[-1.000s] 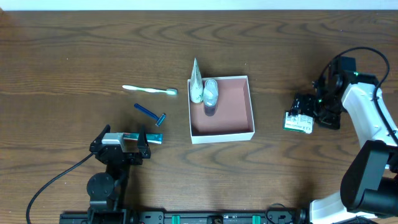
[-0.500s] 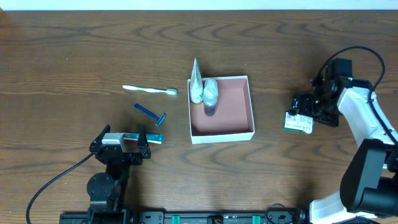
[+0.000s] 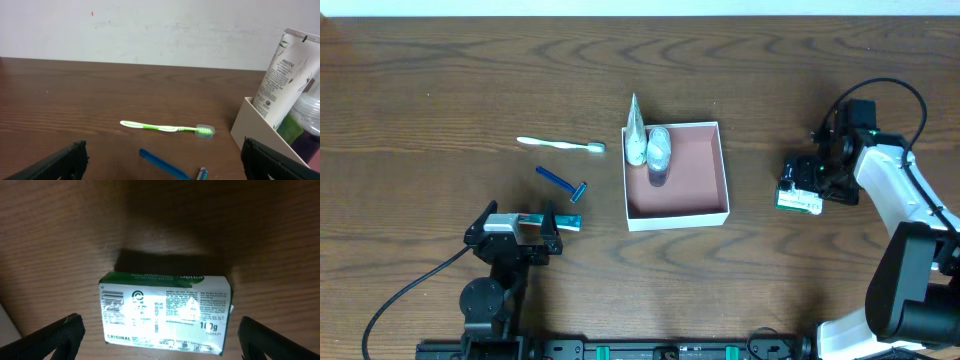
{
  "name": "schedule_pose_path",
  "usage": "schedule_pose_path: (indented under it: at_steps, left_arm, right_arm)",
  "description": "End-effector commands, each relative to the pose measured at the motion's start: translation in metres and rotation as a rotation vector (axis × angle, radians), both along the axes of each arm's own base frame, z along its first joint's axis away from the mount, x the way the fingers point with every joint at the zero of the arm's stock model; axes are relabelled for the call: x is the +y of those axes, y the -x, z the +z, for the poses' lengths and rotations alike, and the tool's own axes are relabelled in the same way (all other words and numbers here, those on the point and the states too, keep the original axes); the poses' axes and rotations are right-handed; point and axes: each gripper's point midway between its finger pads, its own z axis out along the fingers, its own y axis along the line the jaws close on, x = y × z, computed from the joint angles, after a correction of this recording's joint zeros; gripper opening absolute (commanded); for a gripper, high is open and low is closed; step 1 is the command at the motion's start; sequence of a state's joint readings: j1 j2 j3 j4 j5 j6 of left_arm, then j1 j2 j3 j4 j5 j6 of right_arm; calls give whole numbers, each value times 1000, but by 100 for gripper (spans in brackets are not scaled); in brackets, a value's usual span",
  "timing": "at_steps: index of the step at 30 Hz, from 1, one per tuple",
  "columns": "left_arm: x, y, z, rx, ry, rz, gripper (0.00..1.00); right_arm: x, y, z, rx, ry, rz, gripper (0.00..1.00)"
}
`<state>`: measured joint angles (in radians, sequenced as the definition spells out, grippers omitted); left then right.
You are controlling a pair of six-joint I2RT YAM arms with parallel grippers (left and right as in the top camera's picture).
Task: Pack container
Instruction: 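Grasp the Dettol soap bar with the right gripper and lift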
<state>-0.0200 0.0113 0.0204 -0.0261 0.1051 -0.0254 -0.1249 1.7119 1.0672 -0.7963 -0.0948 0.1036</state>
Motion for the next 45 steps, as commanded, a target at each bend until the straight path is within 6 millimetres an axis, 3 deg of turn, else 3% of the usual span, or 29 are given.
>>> schedule_pose_path:
  at_steps: [1,14,26,31,38,45]
  left_arm:
    - [-3,1,-16,49,-5,-17,98]
    - [-3,1,-16,49,-5,-17,98]
    - [-3,1,-16,49,-5,-17,98]
    - [-3,1,-16,49,-5,-17,98]
    - [-3,1,-16,49,-5,-17,98]
    - [-3,1,-16,49,-5,-17,98]
  right_arm:
    - [2,3,-5,-1,10,33,99]
    - [12,-2,-11,-22,-9,84,99]
    - [26,5,-42,61,-40,114,99]
    - [26,6,-45,72,-44,114,99]
    - [28,4,-45,64,-51,115,75]
    - [38,-8,-34,26,-112,124,75]
